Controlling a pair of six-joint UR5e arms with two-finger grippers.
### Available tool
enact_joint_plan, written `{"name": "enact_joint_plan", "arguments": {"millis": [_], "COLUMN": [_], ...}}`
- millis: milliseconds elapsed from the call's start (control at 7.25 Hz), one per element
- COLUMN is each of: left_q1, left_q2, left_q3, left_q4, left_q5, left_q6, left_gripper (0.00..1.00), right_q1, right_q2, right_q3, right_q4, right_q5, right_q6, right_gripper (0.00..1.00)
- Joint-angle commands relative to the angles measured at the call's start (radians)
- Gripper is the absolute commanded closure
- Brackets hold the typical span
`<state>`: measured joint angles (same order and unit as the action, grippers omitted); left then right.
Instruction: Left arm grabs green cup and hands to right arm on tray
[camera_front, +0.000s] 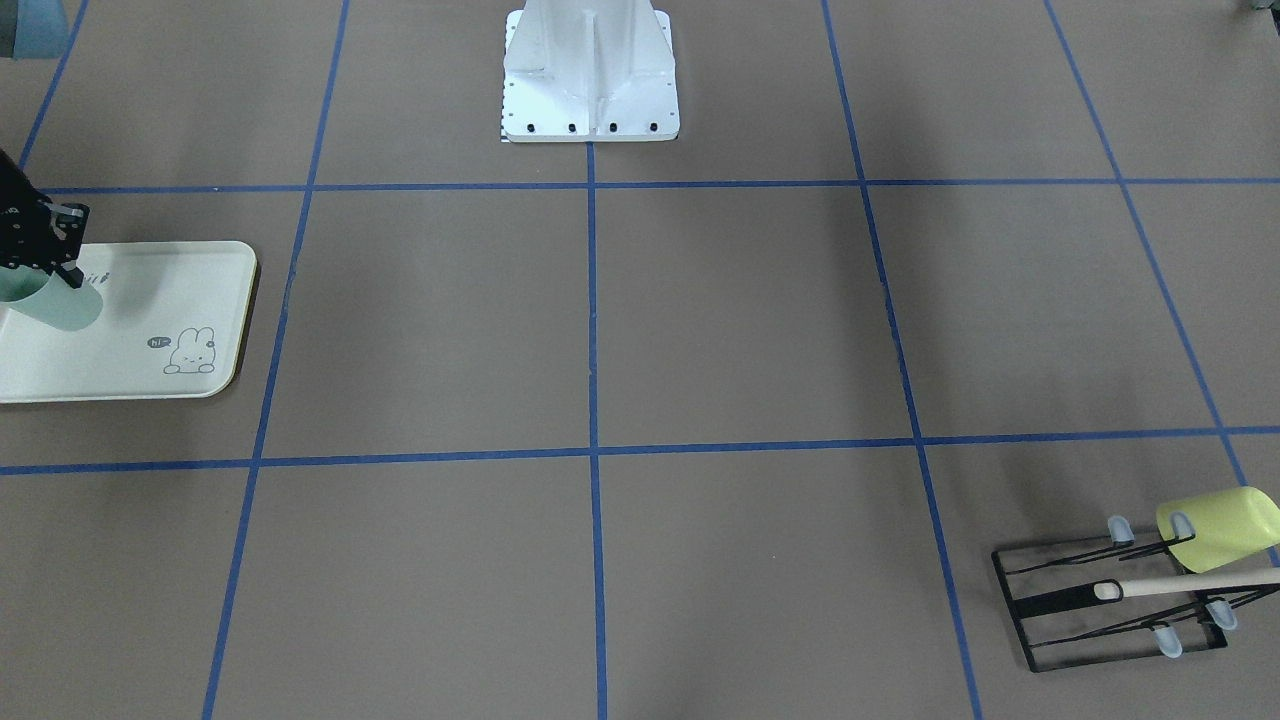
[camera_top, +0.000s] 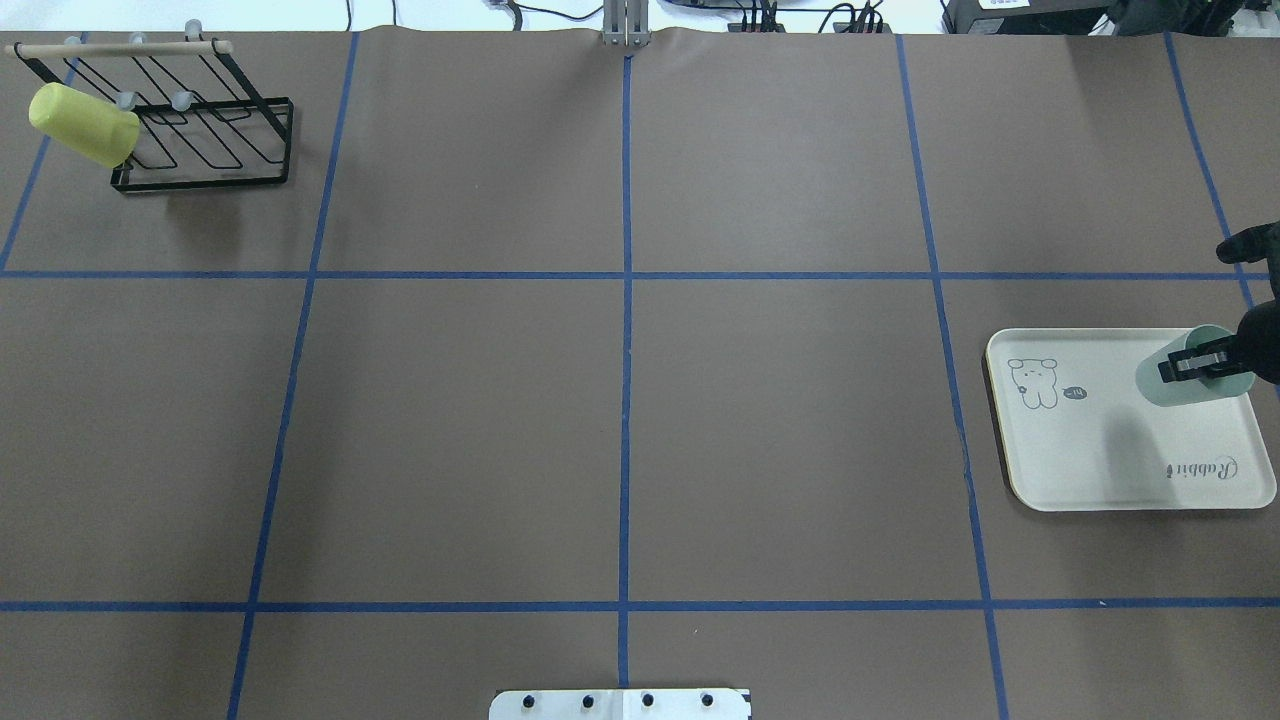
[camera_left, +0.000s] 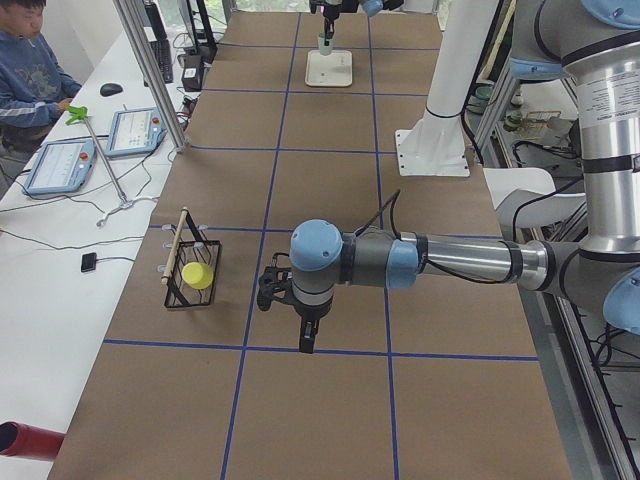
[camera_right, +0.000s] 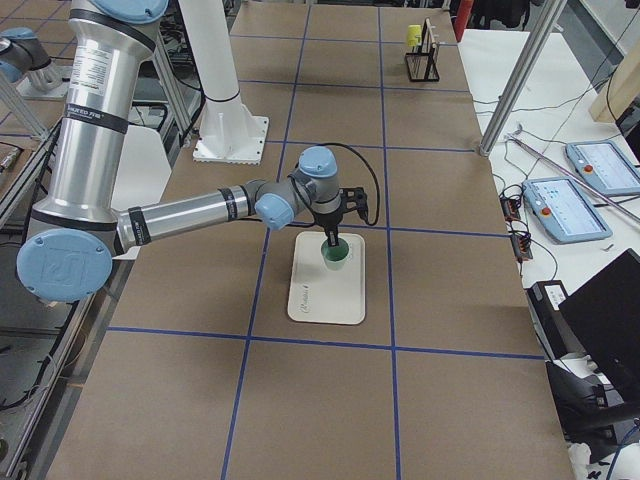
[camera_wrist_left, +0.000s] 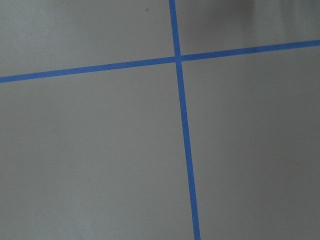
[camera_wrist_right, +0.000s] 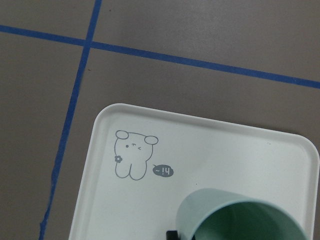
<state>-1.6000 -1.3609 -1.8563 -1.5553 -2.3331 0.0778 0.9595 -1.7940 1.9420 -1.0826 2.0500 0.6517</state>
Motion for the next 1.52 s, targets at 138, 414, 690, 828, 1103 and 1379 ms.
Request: {"name": "enact_joint_plan", "arguments": {"millis": [138, 414, 690, 828, 1103, 1379], "left_q1": [0.000, 0.000, 0.002, 0.002, 0.002, 0.000], "left_q2": [-0.001, -0.003, -0.004, -0.004, -0.004, -0.001], "left_q3": [0.002, 0.002, 0.003, 0.005, 0.028, 0.029], "left_q4": [0.000, -0.005, -0.005, -0.003, -0.003, -0.005], "left_q5": [0.000, -0.002, -0.002, -0.002, -0.002, -0.002], "left_q6": [0.000, 0.000, 0.000, -0.001, -0.001, -0.001], "left_gripper": [0.00, 0.00, 0.00, 0.00, 0.00, 0.00], "right_q1": [-0.059, -0.058, -0.012, 0.078, 0.219, 0.417], "right_q2": [0.041, 0.057, 0.061, 0.083, 0.114, 0.189], "right_q3": [-0.052, -0.040, 0.017, 0.025, 0.034, 0.063], "right_q4": [0.013, 0.015, -0.008, -0.070, -0.214, -0.581], "right_q5": [-0.042, -0.030, 0.027, 0.120, 0.206, 0.228], "right_q6": [0.005, 0.003, -0.004, -0.026, -0.210, -0.588], "right_gripper": [0.92, 0.00, 0.00, 0.00, 0.00, 0.00]}}
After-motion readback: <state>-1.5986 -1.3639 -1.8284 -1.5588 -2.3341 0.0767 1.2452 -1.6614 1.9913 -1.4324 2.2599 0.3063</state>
